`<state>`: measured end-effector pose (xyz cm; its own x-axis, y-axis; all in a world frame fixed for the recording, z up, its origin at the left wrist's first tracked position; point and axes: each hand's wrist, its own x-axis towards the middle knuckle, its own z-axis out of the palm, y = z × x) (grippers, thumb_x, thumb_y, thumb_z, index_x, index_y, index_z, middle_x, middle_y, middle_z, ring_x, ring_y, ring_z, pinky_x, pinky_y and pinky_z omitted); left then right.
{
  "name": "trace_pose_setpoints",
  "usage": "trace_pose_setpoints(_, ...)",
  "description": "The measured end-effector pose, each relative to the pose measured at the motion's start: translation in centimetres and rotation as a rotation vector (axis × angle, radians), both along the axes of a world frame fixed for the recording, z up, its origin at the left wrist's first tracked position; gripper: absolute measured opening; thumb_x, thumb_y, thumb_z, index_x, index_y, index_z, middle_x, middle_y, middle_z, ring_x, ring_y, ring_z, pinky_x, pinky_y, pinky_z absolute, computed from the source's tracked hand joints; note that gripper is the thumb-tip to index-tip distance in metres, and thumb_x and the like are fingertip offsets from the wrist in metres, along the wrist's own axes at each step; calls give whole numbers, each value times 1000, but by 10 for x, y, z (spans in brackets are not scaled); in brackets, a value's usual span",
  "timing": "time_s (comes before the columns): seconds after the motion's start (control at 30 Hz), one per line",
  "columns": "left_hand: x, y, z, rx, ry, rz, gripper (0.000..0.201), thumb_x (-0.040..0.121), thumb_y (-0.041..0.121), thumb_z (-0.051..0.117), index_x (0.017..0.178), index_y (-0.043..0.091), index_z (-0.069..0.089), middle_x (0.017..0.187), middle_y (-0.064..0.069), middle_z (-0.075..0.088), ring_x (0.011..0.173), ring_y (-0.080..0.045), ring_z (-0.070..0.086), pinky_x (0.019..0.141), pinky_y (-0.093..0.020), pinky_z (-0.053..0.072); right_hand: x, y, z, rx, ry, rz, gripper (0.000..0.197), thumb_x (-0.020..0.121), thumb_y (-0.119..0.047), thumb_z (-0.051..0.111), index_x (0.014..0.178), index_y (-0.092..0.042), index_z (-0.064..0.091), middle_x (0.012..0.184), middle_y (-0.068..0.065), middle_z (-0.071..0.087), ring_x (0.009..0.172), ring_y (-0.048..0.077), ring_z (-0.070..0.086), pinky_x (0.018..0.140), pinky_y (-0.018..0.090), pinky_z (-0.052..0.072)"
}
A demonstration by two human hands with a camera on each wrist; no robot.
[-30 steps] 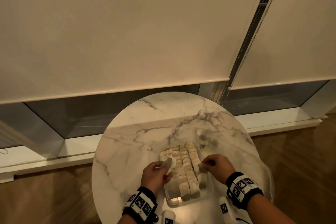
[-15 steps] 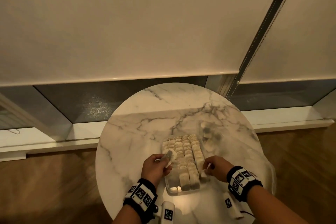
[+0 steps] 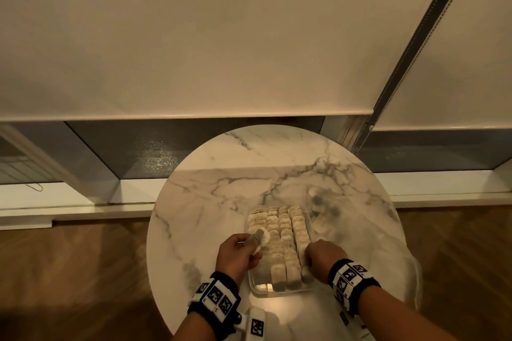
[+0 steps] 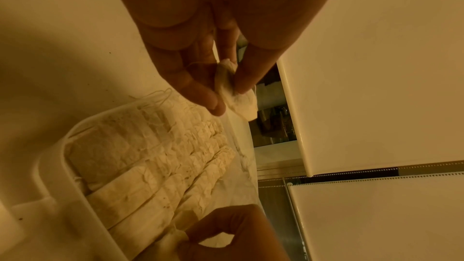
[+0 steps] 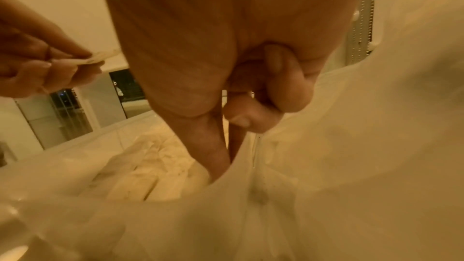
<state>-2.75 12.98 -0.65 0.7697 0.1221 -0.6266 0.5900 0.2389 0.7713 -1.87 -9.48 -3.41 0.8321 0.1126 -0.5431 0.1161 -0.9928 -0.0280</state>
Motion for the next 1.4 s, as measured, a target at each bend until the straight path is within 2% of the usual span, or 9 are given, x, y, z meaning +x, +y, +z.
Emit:
trace_pose_setpoints(0.23,-6,-17,2,-16,-8,-17,30,80,23,81,97,2,67,83,-13,69,67,-20,66,67,-31,58,-1,6,-4,-92,-73,84,26,91,-19,57,115,-13,64,119,9,64,109,29,64,89,37,52)
trace_pose_setpoints(0.37,-10,-24,0,9,10,-50,21,88,-9,57,103,0,67,97,-20,70,69,-22,69,67,-30,59,-5,-2,-7,24,-146,59,29,91,-21,55,119,-20,59,122,7,59,109,29,62,89,37,51)
trace_pose_setpoints(0.57,-19,-33,3,19,-21,-117,29,89,-12,51,105,7,67,106,-18,68,81,-30,70,71,-36,57,-6,-8,4,647,-284,-394,18,90,-32,64,106,-23,70,101,-6,66,86,10,63,79,22,50)
trace_pose_setpoints(0.67,-23,-39,5,9,-37,-128,29,90,-12,52,107,7,65,109,-18,65,79,-30,69,67,-36,56,-7,-5,19,1056,-107,-629,14,89,-30,70,97,-19,73,86,2,72,68,11,66,59,26,53)
trace_pose_setpoints(0.77,-24,-44,6,0,-45,-147,28,89,-12,53,107,6,64,111,-19,64,76,-29,70,67,-37,56,-8,-3,31,1178,-8,-647,14,89,-19,71,98,-8,72,79,10,72,62,14,64,51,24,49)
trace_pose_setpoints(1.0,-24,-54,8,31,-60,-156,29,89,-10,55,108,9,65,109,-15,66,78,-25,70,68,-35,57,-9,-12,36,1146,-9,-619,8,85,-17,76,86,-9,74,68,1,70,58,8,62,55,20,49)
trace_pose_setpoints(1.17,-24,-44,-9,281,-84,-138,25,86,3,65,103,21,67,109,-3,66,97,-19,63,80,-36,56,-6,-26,40,920,-414,-612,5,81,-29,79,84,-26,77,80,-15,72,74,-1,63,67,12,47)
trace_pose_setpoints(1.27,-28,-38,-15,391,-101,-211,21,83,10,68,96,26,68,104,0,69,94,-16,64,87,-41,56,-4,-28,39,815,-307,-450,7,84,-33,75,84,-27,74,82,-12,71,74,1,63,71,20,51)
trace_pose_setpoints(1.4,-33,-41,-17,516,-159,-409,16,86,13,64,92,27,70,94,5,69,87,-9,63,80,-25,54,0,-30,34,590,-202,-285,6,91,-34,61,91,-28,63,92,-7,69,81,13,64,76,33,54)
